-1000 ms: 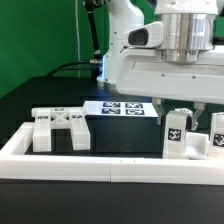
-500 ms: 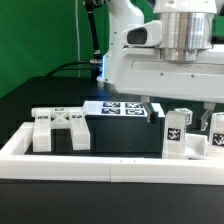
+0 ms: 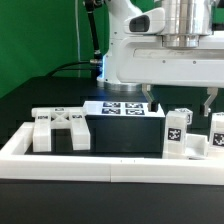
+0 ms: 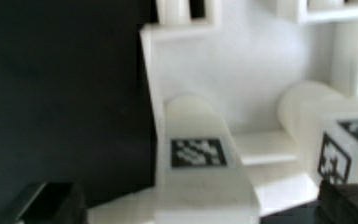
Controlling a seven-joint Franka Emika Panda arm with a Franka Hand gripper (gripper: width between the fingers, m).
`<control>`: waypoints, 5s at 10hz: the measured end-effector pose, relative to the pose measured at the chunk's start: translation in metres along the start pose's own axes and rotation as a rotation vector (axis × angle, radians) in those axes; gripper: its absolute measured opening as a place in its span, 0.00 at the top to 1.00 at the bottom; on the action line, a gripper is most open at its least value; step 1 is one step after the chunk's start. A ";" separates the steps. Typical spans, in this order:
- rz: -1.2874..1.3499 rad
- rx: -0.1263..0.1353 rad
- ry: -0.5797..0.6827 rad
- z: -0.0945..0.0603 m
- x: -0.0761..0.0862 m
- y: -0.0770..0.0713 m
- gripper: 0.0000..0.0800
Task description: Assemble chair
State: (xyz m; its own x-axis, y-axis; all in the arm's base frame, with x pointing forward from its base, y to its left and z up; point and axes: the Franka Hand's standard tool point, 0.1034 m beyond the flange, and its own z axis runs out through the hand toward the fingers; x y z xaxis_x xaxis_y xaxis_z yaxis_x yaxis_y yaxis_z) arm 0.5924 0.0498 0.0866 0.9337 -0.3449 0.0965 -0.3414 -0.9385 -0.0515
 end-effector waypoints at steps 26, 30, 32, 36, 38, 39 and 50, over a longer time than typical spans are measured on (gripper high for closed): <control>-0.080 -0.038 0.069 0.062 -0.043 0.006 0.19; -0.096 -0.049 0.062 0.076 -0.053 0.004 0.19; -0.097 -0.050 0.061 0.077 -0.053 0.004 0.30; -0.098 -0.049 0.063 0.076 -0.053 0.004 0.69; -0.100 -0.049 0.063 0.076 -0.052 0.004 0.69; -0.108 -0.050 0.060 0.073 -0.051 0.006 0.69; -0.150 -0.062 -0.250 0.015 -0.042 0.022 0.69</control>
Offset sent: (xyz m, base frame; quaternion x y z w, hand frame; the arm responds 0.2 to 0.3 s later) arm -0.0224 0.0112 -0.0063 -0.0047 0.0515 -0.0537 0.9972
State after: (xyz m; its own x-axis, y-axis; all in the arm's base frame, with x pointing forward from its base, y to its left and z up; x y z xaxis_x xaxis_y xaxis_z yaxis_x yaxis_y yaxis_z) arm 0.5472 0.0437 0.0662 0.9693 -0.1950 -0.1496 -0.1963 -0.9805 0.0060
